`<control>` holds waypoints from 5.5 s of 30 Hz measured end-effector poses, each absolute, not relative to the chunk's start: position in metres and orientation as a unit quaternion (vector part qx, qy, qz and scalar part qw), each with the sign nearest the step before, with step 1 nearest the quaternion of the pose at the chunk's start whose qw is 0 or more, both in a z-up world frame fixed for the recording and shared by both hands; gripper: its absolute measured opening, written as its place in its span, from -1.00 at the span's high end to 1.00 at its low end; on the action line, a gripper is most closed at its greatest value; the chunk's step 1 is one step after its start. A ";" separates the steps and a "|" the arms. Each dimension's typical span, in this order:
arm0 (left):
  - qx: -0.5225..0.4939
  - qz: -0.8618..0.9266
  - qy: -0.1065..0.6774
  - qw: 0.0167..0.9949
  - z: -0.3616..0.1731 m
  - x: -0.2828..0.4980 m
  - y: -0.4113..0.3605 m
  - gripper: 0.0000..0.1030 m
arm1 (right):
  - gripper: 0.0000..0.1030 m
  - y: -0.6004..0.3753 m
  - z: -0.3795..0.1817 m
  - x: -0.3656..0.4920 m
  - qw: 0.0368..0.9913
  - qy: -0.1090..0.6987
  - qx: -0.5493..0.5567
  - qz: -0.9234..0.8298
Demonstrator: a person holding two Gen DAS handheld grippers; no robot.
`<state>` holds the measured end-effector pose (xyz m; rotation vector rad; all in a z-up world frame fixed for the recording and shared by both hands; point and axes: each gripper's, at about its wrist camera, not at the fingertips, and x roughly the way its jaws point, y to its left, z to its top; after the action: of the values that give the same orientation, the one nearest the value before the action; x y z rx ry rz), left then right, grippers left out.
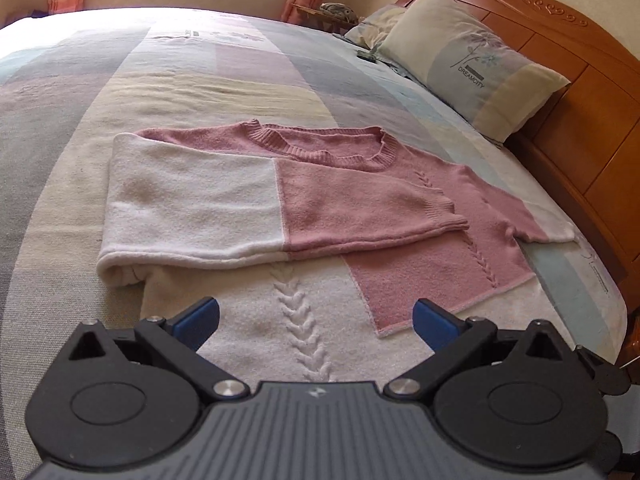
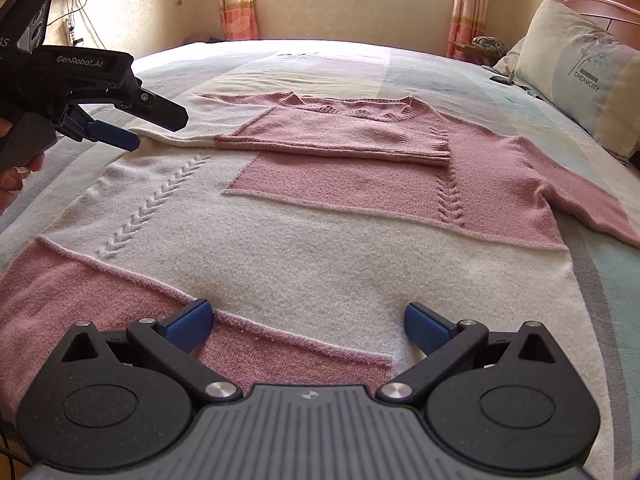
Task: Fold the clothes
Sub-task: 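Open the left gripper on the laid sleeve and lift it away, then move the right gripper to the cream cuff of the other sleeve, then grasp the cream cuff with the right gripper and lift it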
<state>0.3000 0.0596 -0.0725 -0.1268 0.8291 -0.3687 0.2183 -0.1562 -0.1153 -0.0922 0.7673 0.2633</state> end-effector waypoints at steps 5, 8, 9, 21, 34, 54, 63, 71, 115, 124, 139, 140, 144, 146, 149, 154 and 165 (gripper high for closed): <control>0.007 -0.185 0.392 0.901 -0.077 0.293 0.032 -0.98 | -1.00 -0.165 -0.111 0.190 0.921 0.374 -0.018 0.109; 0.030 -0.184 0.398 0.898 -0.083 0.292 0.021 -0.98 | -1.00 -0.171 -0.115 0.169 0.921 0.378 -0.035 0.092; 0.038 -0.183 0.400 0.897 -0.085 0.292 0.018 -0.98 | -1.00 -0.174 -0.114 0.161 0.921 0.378 -0.039 0.090; 0.041 -0.208 0.411 0.886 -0.093 0.287 -0.005 -0.98 | -1.00 -0.274 -0.110 0.098 0.917 0.383 0.103 -0.044; 0.056 -0.229 0.372 0.898 -0.083 0.276 -0.017 -0.98 | -1.00 -0.289 -0.108 0.086 0.915 0.369 0.148 -0.068; 0.071 -0.224 0.369 0.899 -0.088 0.285 -0.010 -0.98 | -1.00 -0.279 -0.087 0.170 0.928 0.332 0.169 0.004; 0.041 -0.217 0.386 0.896 -0.096 0.298 0.003 -0.98 | -1.00 -0.259 -0.111 0.239 0.912 0.380 0.149 0.047; 0.041 -0.249 0.376 0.892 -0.098 0.295 -0.001 -0.98 | -1.00 -0.300 -0.090 0.263 0.942 0.306 0.136 0.029; 0.101 -0.371 0.346 0.856 -0.102 0.262 -0.036 -0.98 | -1.00 -0.558 -0.142 0.361 0.930 0.184 0.311 -0.075; 0.086 -0.369 0.349 0.857 -0.103 0.266 -0.032 -0.98 | -1.00 -0.578 -0.144 0.388 0.926 0.173 0.327 -0.074; 0.072 -0.360 0.336 0.868 -0.092 0.267 -0.025 -0.98 | -1.00 -0.551 -0.116 0.386 0.929 0.154 0.334 -0.040; 0.071 -0.360 0.334 0.868 -0.091 0.267 -0.024 -0.98 | -1.00 -0.547 -0.112 0.384 0.929 0.152 0.336 -0.036; 0.073 -0.361 0.324 0.871 -0.085 0.265 -0.022 -0.98 | -1.00 -0.527 -0.095 0.378 0.932 0.142 0.334 -0.017; 0.078 -0.361 0.321 0.872 -0.083 0.265 -0.021 -0.98 | -1.00 -0.516 -0.086 0.376 0.933 0.138 0.333 -0.008; 0.089 -0.361 0.318 0.872 -0.080 0.264 -0.020 -0.98 | -1.00 -0.499 -0.078 0.377 0.932 0.143 0.332 -0.001; 0.129 -0.362 0.313 0.868 -0.072 0.263 -0.015 -0.98 | -1.00 -0.474 -0.066 0.379 0.930 0.151 0.335 0.004; 0.156 -0.379 0.310 0.858 -0.066 0.253 -0.009 -0.98 | -1.00 -0.429 -0.028 0.386 0.926 0.180 0.333 0.015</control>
<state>0.2526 -0.0092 -0.0660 0.3286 0.6508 -0.7956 0.3856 -0.4292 -0.0281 0.6821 0.3695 0.0306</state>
